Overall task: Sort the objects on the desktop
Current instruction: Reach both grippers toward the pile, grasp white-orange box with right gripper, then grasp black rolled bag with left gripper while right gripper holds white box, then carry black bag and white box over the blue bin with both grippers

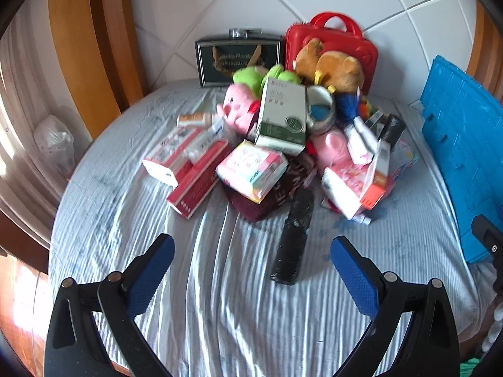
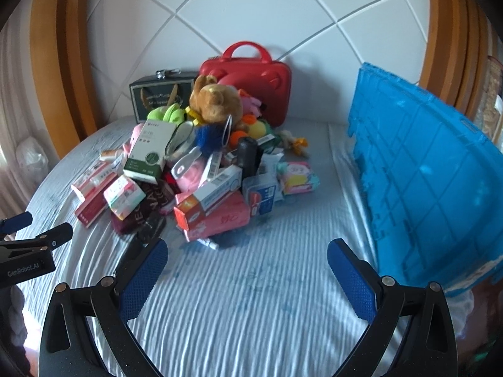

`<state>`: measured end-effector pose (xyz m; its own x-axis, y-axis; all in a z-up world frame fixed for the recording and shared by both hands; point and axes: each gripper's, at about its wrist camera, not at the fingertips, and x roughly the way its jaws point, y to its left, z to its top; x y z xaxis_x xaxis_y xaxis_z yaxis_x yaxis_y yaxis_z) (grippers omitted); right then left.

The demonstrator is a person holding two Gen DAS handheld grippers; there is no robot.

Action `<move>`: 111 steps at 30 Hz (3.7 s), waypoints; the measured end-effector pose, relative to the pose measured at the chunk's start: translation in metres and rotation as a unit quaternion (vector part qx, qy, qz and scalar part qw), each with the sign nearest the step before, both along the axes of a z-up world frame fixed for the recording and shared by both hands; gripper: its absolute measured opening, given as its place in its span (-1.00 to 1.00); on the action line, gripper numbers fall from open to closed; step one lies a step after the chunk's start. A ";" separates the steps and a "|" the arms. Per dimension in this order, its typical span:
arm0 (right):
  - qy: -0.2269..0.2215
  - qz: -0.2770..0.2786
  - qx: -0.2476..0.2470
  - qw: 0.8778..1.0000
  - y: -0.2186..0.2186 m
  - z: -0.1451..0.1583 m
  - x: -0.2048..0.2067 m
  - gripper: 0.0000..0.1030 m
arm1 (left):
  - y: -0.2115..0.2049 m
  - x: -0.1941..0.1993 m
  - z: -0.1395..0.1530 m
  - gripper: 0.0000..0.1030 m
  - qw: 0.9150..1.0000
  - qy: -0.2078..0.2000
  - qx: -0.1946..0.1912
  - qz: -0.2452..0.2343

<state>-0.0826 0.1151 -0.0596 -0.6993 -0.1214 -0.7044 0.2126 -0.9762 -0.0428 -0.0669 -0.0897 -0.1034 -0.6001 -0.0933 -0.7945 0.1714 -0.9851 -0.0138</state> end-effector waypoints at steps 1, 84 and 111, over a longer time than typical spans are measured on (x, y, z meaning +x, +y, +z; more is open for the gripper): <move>-0.006 0.006 -0.001 1.000 -0.003 -0.005 -0.004 1.00 | -0.004 -0.003 -0.007 0.96 1.000 -0.009 0.004 0.000; -0.246 0.030 0.003 0.969 0.056 -0.147 -0.073 -0.55 | 0.046 -0.116 -0.146 -0.26 0.986 -0.132 0.041 -0.092; -0.214 0.048 -0.003 0.976 0.040 -0.125 -0.077 -0.56 | 0.045 -0.073 -0.152 -0.38 0.991 -0.092 0.030 -0.093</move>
